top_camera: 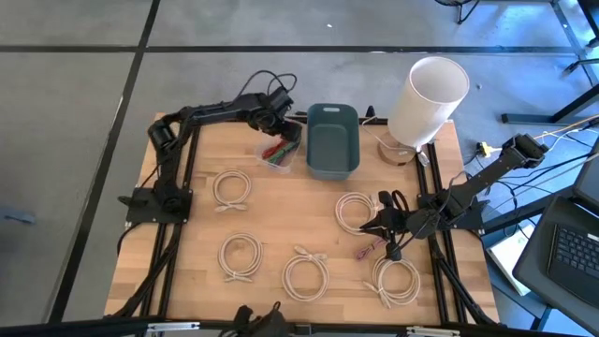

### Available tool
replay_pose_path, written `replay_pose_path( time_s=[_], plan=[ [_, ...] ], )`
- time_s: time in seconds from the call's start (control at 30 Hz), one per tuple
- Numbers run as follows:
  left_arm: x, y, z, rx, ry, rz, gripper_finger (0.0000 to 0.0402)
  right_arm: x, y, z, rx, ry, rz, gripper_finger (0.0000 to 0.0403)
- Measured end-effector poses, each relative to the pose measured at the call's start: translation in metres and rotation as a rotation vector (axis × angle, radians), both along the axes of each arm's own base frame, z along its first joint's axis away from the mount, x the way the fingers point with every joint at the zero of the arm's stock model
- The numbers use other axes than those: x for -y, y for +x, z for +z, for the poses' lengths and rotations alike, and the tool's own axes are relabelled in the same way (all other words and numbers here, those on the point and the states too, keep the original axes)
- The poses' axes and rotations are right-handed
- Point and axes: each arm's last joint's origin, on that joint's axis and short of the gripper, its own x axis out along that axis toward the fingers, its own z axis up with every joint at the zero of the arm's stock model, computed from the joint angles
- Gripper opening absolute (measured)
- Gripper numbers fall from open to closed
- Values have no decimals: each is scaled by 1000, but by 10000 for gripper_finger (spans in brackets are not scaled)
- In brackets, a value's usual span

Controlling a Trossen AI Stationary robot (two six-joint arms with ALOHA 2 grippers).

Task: Pick and place USB-C Cables
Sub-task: Adjust the transparent bin

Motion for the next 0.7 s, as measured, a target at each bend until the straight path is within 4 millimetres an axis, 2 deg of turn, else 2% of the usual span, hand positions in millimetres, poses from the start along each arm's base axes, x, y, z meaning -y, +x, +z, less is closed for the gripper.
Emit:
replay_pose_path(
  time_s=[0.2,0.27,0.37,0.43,0.5,0.6,0.7],
  plan=[
    [27,-30,57,10,42,-116,168,0,0,0,0,1,0,37],
    [42,-45,72,-81,81,-193,167,0,0,0,-1,5,0,37],
    [64,-69,84,-346,157,-267,150,0,0,0,-1,5,1,37],
    [73,-81,86,-511,168,-286,126,0,0,0,-1,5,0,37],
    [76,-88,82,-594,141,-293,92,0,0,0,-1,5,0,37],
    [77,-91,63,-641,108,-319,26,0,0,0,-1,5,0,37],
    [76,-94,37,-664,96,-346,7,0,0,0,-3,29,-13,37]
  ],
)
